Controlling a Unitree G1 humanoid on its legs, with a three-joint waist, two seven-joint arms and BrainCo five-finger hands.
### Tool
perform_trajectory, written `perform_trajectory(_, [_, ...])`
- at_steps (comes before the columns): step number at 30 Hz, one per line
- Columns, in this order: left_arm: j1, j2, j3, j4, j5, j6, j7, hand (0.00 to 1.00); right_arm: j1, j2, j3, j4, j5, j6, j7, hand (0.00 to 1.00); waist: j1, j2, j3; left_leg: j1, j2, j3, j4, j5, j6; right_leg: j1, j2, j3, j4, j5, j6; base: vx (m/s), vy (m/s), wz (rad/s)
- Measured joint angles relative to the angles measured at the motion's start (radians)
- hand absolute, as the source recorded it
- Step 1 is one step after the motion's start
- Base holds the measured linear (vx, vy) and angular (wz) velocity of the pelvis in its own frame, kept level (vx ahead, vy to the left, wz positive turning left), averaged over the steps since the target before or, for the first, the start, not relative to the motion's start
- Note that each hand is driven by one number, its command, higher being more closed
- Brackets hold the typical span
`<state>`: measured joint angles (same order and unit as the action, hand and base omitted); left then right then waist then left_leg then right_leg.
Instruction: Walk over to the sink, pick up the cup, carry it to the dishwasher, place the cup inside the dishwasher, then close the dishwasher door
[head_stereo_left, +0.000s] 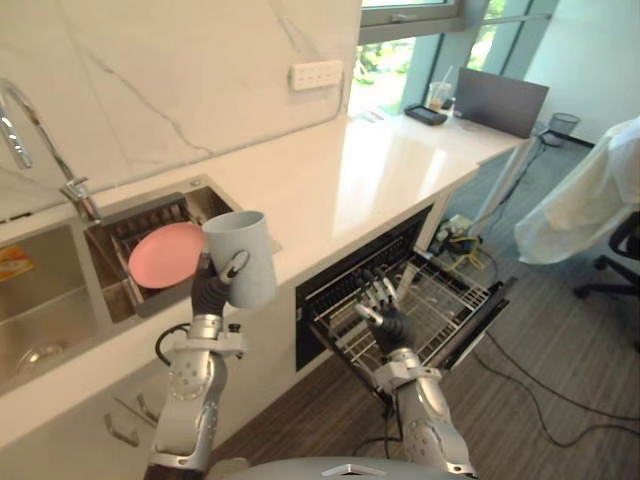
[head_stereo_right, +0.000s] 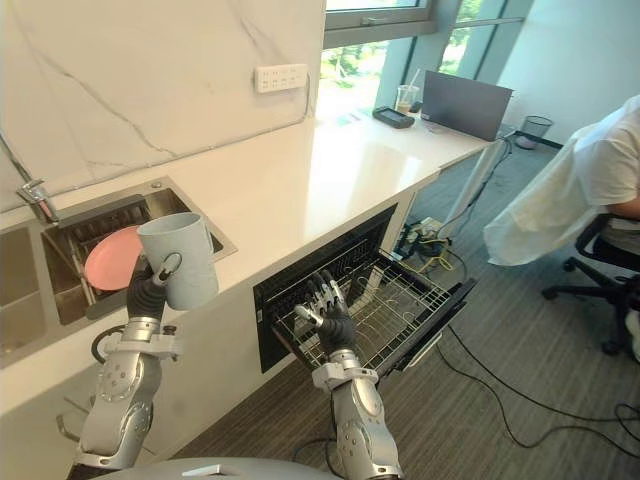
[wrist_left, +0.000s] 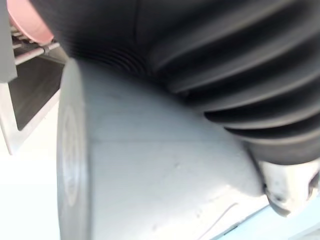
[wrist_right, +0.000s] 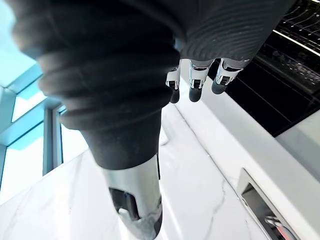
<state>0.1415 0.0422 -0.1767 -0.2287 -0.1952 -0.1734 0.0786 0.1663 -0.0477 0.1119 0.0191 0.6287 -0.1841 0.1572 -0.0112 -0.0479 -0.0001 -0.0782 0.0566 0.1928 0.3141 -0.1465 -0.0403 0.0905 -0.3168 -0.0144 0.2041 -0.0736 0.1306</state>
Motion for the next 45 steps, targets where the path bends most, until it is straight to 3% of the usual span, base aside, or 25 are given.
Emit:
perform_trajectory(3, [-0.035, -0.002, -0.022, 0.007, 0.001, 0.013, 0.004, 1.0, -0.036, 0.001, -0.041, 0.002, -0.001, -0.011, -0.037, 0.0, -0.013, 0.03, 0.035, 0.075, -0.014, 0.041, -0.011, -0.014, 0.03, -0.12, -0.031, -0.002, 0.243, 0.057, -0.027, 0.11, 0.249, -0.5])
perform_trajectory(4, [-0.037, 0.0, -0.021, 0.008, 0.001, 0.013, 0.019, 1.0, -0.039, 0.001, -0.046, 0.004, -0.008, -0.011, -0.038, 0.0, -0.027, 0.041, 0.042, 0.114, -0.013, 0.059, -0.022, -0.017, 0.032, -0.137, -0.03, -0.008, 0.273, 0.054, -0.018, 0.1, 0.179, -0.39])
perform_trajectory(6, [-0.054, 0.015, -0.013, 0.008, 0.002, 0.008, 0.052, 1.0, -0.042, 0.0, -0.05, 0.004, -0.007, -0.013, -0.036, 0.0, -0.037, 0.034, 0.036, 0.121, -0.016, 0.063, -0.029, -0.018, 0.03, -0.162, 0.0, -0.049, 0.224, 0.072, -0.026, 0.07, 0.087, -0.27])
perform_trajectory(11, [-0.115, 0.035, 0.019, 0.06, 0.002, -0.052, 0.16, 1.0, -0.107, -0.001, -0.127, -0.006, -0.007, -0.018, -0.027, 0.0, -0.012, -0.001, 0.032, 0.044, -0.005, 0.068, -0.017, -0.034, 0.007, -0.105, 0.036, -0.058, -0.103, 0.111, -0.006, 0.0, -0.04, -0.5])
perform_trajectory(14, [-0.116, 0.028, 0.014, 0.085, 0.008, -0.07, 0.199, 1.0, -0.106, -0.002, -0.129, -0.066, -0.004, -0.003, -0.028, 0.0, -0.013, -0.001, 0.033, 0.048, 0.012, 0.076, -0.003, -0.051, -0.019, -0.096, 0.056, -0.056, -0.138, 0.093, 0.018, -0.05, -0.099, -0.27])
perform_trajectory(19, [-0.125, 0.005, -0.002, 0.084, 0.062, -0.114, 0.231, 1.0, -0.106, -0.006, -0.169, -0.176, -0.002, 0.017, -0.02, 0.0, -0.018, 0.004, 0.033, 0.038, 0.055, 0.052, 0.021, -0.069, -0.041, -0.1, 0.107, -0.049, -0.163, 0.09, 0.018, -0.02, -0.082, -0.18])
perform_trajectory(22, [-0.137, -0.003, -0.003, 0.084, 0.075, -0.122, 0.259, 1.0, -0.106, -0.024, -0.175, -0.208, 0.002, 0.035, -0.004, 0.0, -0.026, 0.008, 0.031, 0.023, 0.072, 0.057, 0.038, -0.072, -0.04, -0.108, 0.126, -0.044, -0.183, 0.101, 0.009, 0.05, -0.047, -0.13])
perform_trajectory(26, [-0.175, -0.006, -0.008, 0.085, 0.105, -0.145, 0.297, 1.0, -0.11, -0.045, -0.174, -0.209, 0.017, 0.064, 0.038, 0.0, -0.023, 0.011, 0.03, 0.023, 0.074, 0.051, 0.025, -0.072, -0.04, -0.105, 0.133, -0.027, -0.216, 0.143, 0.028, 0.08, 0.0, -0.21])
perform_trajectory(29, [-0.211, -0.006, -0.033, 0.119, 0.193, -0.155, 0.362, 1.0, -0.11, -0.051, -0.175, -0.226, 0.138, 0.131, 0.079, 0.0, -0.026, 0.013, 0.029, 0.048, 0.071, 0.057, 0.001, -0.072, -0.04, -0.091, 0.136, -0.026, -0.228, 0.163, 0.021, 0.03, 0.022, -0.09])
perform_trajectory(34, [-0.228, -0.004, -0.073, 0.206, 0.442, -0.151, 0.519, 1.0, -0.127, -0.088, -0.166, -0.278, 0.331, 0.266, 0.164, 0.0, -0.026, 0.018, 0.024, 0.071, 0.064, 0.086, -0.023, -0.07, -0.037, -0.092, 0.13, -0.025, -0.228, 0.178, 0.014, -0.04, 0.026, -0.14])
perform_trajectory(39, [-0.259, -0.001, -0.101, 0.238, 0.631, -0.123, 0.622, 1.0, -0.132, -0.092, -0.141, -0.278, 0.392, 0.319, 0.169, 0.0, -0.023, 0.019, 0.023, 0.083, 0.06, 0.096, -0.057, -0.051, -0.041, -0.094, 0.13, -0.025, -0.228, 0.177, 0.013, -0.07, -0.016, -0.06])
perform_trajectory(45, [-0.299, 0.001, -0.15, 0.302, 0.794, -0.018, 0.71, 1.0, -0.179, -0.122, -0.091, -0.278, 0.411, 0.35, 0.161, 0.0, -0.026, 0.021, 0.021, 0.097, 0.061, 0.108, -0.096, -0.017, -0.053, -0.111, 0.136, -0.027, -0.232, 0.176, 0.011, -0.04, -0.038, -0.06])
